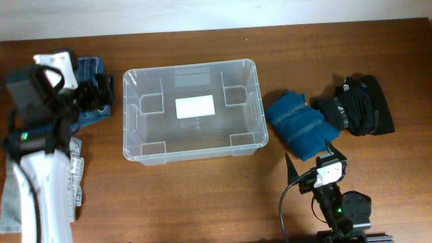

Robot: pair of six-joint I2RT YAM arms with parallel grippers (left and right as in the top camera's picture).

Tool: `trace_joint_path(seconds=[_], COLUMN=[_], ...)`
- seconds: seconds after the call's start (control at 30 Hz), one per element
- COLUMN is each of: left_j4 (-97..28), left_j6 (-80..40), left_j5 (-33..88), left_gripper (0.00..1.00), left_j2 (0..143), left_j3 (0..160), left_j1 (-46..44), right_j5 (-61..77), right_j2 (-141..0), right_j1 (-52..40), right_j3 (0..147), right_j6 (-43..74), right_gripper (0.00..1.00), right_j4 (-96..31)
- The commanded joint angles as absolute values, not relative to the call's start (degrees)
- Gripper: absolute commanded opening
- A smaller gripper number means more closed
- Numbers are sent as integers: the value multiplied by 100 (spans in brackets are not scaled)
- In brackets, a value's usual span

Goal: Pack container
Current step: 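Reach the left gripper to the dark-blue jeans and grasp their edge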

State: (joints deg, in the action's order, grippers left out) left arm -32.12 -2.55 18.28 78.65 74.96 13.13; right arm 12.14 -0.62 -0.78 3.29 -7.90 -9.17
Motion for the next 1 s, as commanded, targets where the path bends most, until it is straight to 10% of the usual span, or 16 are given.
trace_joint_path(seconds=[0.0,0.97], left_j4=[-2613,-209], left_j6=[-213,-231], left_j5=[2023,1264], left_gripper=[99,99], left_j2=[8549,12499], left_j3=[7658,9056], left_j1=[1562,3535], right_j5=[1245,1245], right_j2=[-21,-21], right_j1=[-30,-30], right_j3=[279,279], right_j6=[-814,-814], right_gripper=[98,98], right_j4=[-915,-915])
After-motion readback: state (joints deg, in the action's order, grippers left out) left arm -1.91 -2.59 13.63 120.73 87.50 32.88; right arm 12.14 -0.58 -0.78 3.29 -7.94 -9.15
